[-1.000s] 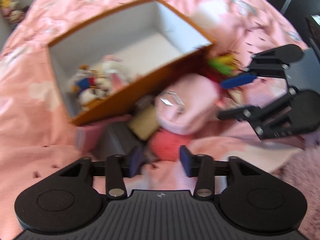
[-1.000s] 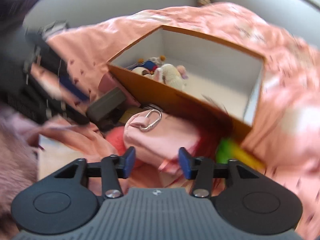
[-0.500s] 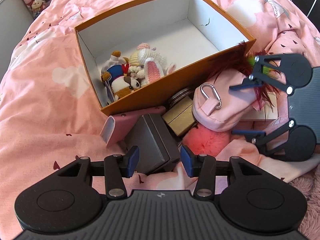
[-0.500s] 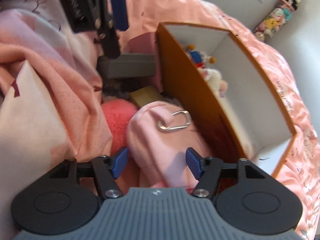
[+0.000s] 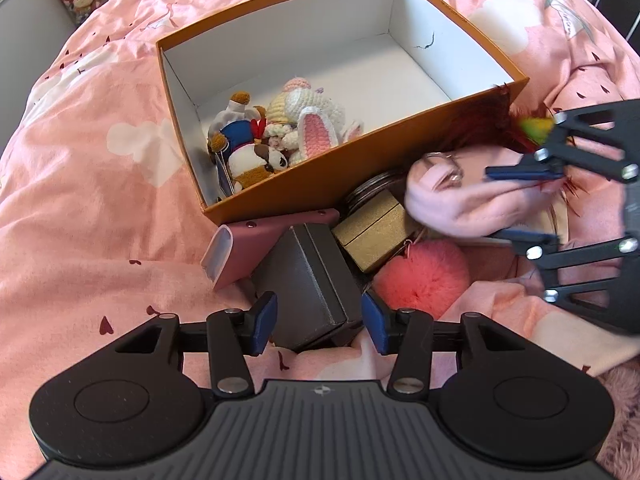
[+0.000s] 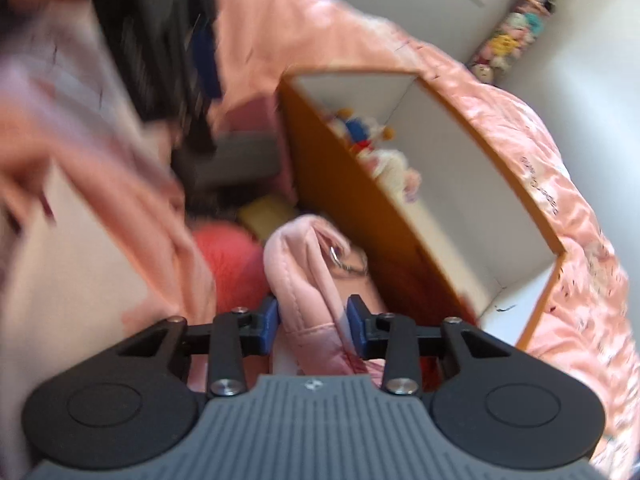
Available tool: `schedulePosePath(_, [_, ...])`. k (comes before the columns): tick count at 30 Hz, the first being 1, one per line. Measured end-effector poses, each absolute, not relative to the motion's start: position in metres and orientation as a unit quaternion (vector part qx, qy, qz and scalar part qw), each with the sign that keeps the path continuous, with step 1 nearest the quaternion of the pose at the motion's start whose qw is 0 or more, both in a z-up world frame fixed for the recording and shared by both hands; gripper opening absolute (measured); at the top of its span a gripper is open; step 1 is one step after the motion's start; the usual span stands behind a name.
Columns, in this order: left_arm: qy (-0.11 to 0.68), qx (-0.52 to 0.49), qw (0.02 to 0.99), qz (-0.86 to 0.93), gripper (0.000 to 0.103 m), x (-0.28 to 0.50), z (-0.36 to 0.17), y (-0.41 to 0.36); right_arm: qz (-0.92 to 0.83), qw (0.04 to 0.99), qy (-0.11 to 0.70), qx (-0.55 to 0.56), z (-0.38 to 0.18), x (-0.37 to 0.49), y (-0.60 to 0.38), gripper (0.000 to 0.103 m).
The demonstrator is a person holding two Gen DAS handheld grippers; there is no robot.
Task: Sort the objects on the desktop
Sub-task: 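Grasp the black box with the left tool while the right tool grasps the pink pouch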
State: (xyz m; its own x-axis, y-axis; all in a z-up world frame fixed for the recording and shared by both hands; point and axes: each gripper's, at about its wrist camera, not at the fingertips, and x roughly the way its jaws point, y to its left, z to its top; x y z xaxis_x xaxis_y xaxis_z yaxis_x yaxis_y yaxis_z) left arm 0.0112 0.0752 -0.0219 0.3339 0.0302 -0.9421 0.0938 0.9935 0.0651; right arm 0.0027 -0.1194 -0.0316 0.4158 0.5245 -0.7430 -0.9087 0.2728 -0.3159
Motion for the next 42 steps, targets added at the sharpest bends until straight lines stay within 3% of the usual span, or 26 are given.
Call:
schedulePosePath(5, [0.578,0.039,0.815,-0.007,0.056,0.016,-0.028,0.073,0.482,0.794,0.33,-0.167,0.006,0.03,-0.141,0.034])
schedulePosePath(10, [0.576,0.042,0.816,0.011,0.057,0.021,-0.035,0.067,0.446,0.79,0.421,-0.008,-0.006,0.059,-0.151,0.034])
schedulePosePath(16, [0.582,0.066,0.81,0.027,0.057,0.025,-0.047,0.059,0.385,0.793,0.471,-0.008,-0.031,0.071,-0.147,0.037])
schedulePosePath(30, [0.582,0.121,0.803,0.044,0.058,0.026,-0.064,0.047,0.386,0.796,0.459,-0.082,-0.038,0.05,-0.132,0.039])
schedulePosePath(38, [0.578,0.136,0.803,0.045,0.045,0.015,-0.048,0.054,0.384,0.798,0.459,-0.073,-0.037,0.046,-0.141,0.036])
schedulePosePath(42, [0.578,0.149,0.8,0.056,0.043,0.015,-0.053,0.057,0.383,0.799,0.46,-0.064,-0.038,0.046,-0.145,0.036])
